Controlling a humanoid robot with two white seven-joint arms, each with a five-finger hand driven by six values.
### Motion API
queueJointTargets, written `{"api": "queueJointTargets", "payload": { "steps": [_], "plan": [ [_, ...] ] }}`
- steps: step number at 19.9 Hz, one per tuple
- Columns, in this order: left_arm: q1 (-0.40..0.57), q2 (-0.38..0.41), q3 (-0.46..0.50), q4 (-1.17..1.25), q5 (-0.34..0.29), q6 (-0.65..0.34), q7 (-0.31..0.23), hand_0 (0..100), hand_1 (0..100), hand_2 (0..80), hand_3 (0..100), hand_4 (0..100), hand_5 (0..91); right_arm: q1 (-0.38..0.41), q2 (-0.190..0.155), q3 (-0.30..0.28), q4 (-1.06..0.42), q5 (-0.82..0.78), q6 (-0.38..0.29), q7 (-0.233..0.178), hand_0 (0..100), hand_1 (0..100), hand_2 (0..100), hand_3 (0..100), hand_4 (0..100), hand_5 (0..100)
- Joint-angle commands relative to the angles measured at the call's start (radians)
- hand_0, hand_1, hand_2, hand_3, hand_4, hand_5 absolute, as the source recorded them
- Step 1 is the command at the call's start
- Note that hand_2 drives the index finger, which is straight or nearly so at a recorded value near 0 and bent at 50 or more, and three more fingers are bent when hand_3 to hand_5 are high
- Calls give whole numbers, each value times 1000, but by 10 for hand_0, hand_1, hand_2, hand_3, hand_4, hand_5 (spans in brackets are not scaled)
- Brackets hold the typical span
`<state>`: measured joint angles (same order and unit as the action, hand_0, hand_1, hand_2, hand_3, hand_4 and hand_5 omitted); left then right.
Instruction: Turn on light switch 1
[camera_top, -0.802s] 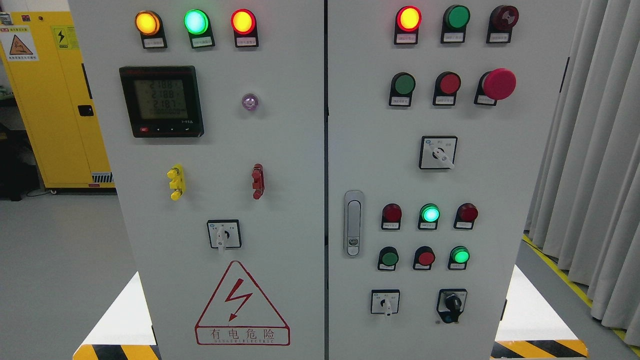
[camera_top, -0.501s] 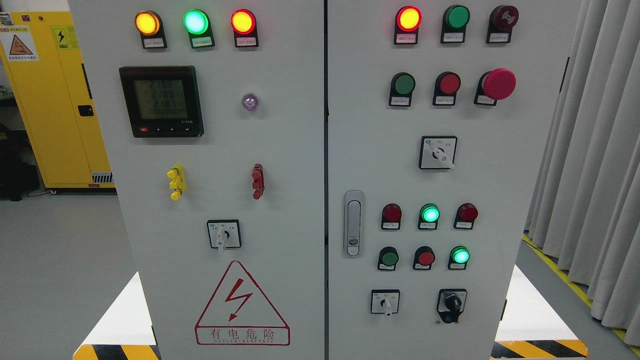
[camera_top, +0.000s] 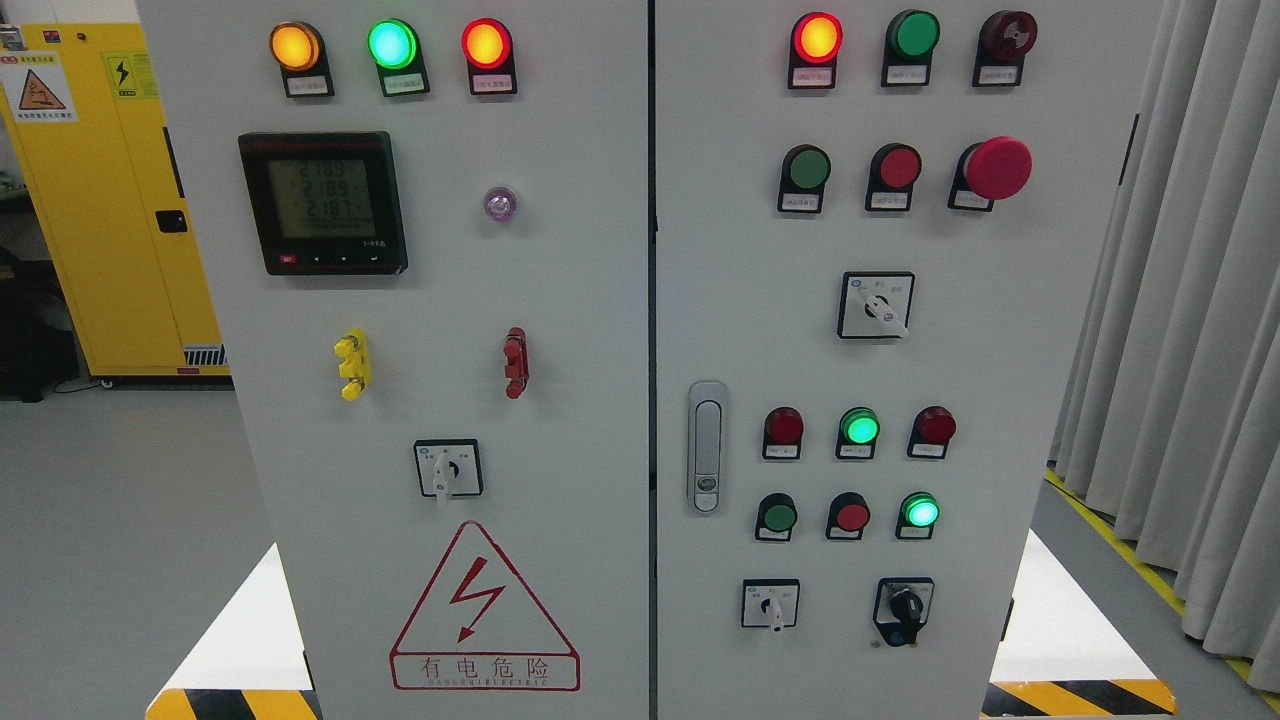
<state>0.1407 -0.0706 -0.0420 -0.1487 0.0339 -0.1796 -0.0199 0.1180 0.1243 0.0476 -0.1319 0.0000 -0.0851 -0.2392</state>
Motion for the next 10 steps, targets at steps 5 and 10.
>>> {"api": "queueJointTargets", "payload": {
  "steps": [5,10],
  "plan": [
    [42,32,28,-349,0,-15,78,131,210,0,0,16,0,0,0,0,0,-29,1,0,0,500,40,0,0,0],
    [109,31,94,-664,-3,-14,71,162,256,2,117,267,10,0,0,0,0,-29,1,0,0,500,40,0,0,0]
  ]
}}
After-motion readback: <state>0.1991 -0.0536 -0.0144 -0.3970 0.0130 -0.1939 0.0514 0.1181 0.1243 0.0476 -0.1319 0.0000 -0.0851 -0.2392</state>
